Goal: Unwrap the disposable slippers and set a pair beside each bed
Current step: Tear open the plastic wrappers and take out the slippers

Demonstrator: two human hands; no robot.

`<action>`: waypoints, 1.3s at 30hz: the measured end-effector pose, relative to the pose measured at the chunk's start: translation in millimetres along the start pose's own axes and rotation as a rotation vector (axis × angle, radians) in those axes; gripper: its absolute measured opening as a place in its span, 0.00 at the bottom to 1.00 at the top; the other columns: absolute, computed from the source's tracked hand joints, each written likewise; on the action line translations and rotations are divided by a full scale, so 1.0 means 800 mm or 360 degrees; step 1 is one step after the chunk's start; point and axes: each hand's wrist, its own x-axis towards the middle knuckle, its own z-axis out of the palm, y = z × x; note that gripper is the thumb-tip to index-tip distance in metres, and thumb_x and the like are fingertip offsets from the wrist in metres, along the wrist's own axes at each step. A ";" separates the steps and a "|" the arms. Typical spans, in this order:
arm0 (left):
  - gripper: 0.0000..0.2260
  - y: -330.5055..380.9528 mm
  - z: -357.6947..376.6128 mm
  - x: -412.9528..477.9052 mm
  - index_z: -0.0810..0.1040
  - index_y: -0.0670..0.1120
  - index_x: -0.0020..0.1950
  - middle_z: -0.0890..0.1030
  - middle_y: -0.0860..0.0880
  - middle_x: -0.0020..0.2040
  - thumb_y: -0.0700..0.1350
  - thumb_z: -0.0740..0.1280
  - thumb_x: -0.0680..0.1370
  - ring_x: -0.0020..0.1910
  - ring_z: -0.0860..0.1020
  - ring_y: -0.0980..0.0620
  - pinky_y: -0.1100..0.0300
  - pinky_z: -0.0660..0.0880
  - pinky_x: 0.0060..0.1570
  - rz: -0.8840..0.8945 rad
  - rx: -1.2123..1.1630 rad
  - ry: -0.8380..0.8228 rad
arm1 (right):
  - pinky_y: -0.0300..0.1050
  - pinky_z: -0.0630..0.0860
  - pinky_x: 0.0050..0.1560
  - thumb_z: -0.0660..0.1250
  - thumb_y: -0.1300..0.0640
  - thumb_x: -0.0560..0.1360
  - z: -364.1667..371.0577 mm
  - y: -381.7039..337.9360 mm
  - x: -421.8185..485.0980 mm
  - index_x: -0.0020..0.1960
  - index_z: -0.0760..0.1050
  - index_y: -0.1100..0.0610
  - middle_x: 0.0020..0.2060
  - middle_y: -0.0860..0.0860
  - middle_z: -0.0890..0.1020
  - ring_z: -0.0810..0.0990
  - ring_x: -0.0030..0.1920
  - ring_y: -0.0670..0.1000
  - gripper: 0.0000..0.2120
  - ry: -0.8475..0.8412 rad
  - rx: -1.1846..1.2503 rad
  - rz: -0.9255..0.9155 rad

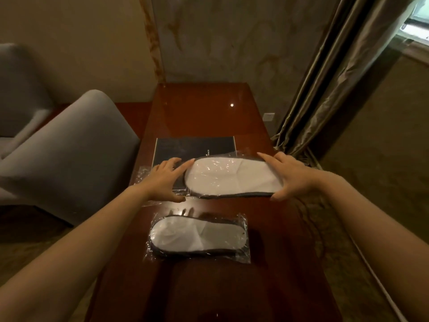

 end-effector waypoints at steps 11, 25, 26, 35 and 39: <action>0.43 -0.009 0.037 0.048 0.43 0.59 0.76 0.57 0.45 0.75 0.54 0.70 0.72 0.73 0.57 0.44 0.45 0.61 0.72 -0.0136 -0.0202 -0.0049 | 0.57 0.64 0.68 0.73 0.40 0.62 -0.003 0.056 -0.021 0.74 0.45 0.42 0.56 0.46 0.59 0.62 0.65 0.55 0.51 0.0031 0.0452 0.0219; 0.48 0.006 0.100 0.094 0.46 0.51 0.77 0.51 0.43 0.78 0.57 0.73 0.68 0.76 0.50 0.43 0.36 0.45 0.73 -0.0301 -0.0087 -0.0103 | 0.59 0.63 0.69 0.76 0.45 0.62 0.060 0.040 0.018 0.75 0.48 0.48 0.71 0.55 0.59 0.59 0.71 0.61 0.51 0.0383 0.0810 0.0560; 0.48 0.008 0.105 0.096 0.46 0.51 0.77 0.50 0.43 0.78 0.58 0.73 0.68 0.77 0.48 0.43 0.36 0.45 0.73 -0.0313 -0.0063 -0.0098 | 0.59 0.63 0.67 0.75 0.44 0.61 0.071 0.028 0.033 0.75 0.48 0.47 0.69 0.56 0.60 0.61 0.69 0.62 0.52 0.0373 0.0781 0.0581; 0.50 0.009 0.124 0.090 0.43 0.45 0.77 0.39 0.44 0.78 0.66 0.67 0.68 0.76 0.35 0.48 0.45 0.30 0.70 -0.0239 -0.0096 0.0079 | 0.56 0.65 0.64 0.71 0.38 0.60 0.163 -0.040 0.134 0.75 0.45 0.49 0.66 0.58 0.62 0.65 0.64 0.62 0.53 0.0356 0.0623 0.0743; 0.46 0.019 0.123 0.066 0.44 0.47 0.77 0.38 0.47 0.77 0.68 0.61 0.70 0.75 0.34 0.50 0.50 0.31 0.72 -0.0129 -0.0131 0.0199 | 0.55 0.64 0.65 0.71 0.39 0.63 0.187 -0.041 0.145 0.76 0.43 0.53 0.67 0.59 0.62 0.64 0.65 0.62 0.53 0.0285 0.0511 0.0758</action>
